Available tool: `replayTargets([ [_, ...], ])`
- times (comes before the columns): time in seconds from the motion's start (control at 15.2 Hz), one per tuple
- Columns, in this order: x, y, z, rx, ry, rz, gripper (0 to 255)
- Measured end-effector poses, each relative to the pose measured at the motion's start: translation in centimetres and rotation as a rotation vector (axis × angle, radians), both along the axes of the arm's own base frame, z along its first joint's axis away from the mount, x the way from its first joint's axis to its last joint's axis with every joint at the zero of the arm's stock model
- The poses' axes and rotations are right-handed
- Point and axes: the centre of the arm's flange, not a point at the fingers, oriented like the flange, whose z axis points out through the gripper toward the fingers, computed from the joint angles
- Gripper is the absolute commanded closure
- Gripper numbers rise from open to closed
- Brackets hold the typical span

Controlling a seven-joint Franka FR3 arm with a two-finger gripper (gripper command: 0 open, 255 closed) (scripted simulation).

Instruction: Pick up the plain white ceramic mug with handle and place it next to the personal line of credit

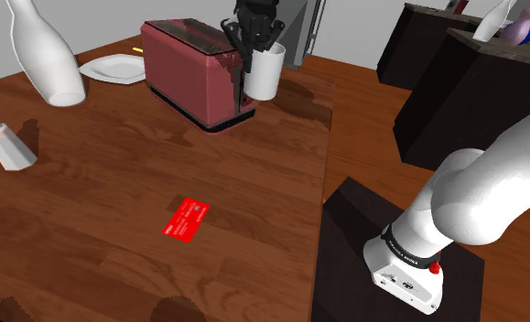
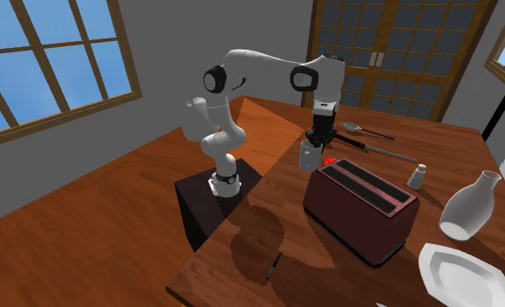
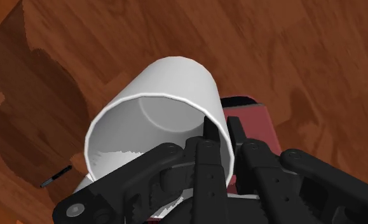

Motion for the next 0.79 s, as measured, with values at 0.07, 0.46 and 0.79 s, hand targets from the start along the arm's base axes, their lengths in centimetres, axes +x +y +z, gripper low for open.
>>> replayTargets([
  [0.07, 0.0, 1.4, -0.2, 0.000, 0.000, 0.001, 255],
  [0.46, -0.9, 9.3, -1.6, 0.000, -0.001, 0.001, 255],
  [0.79, -1.0, 16.2, -2.6, 0.001, -0.001, 0.001, 255],
])
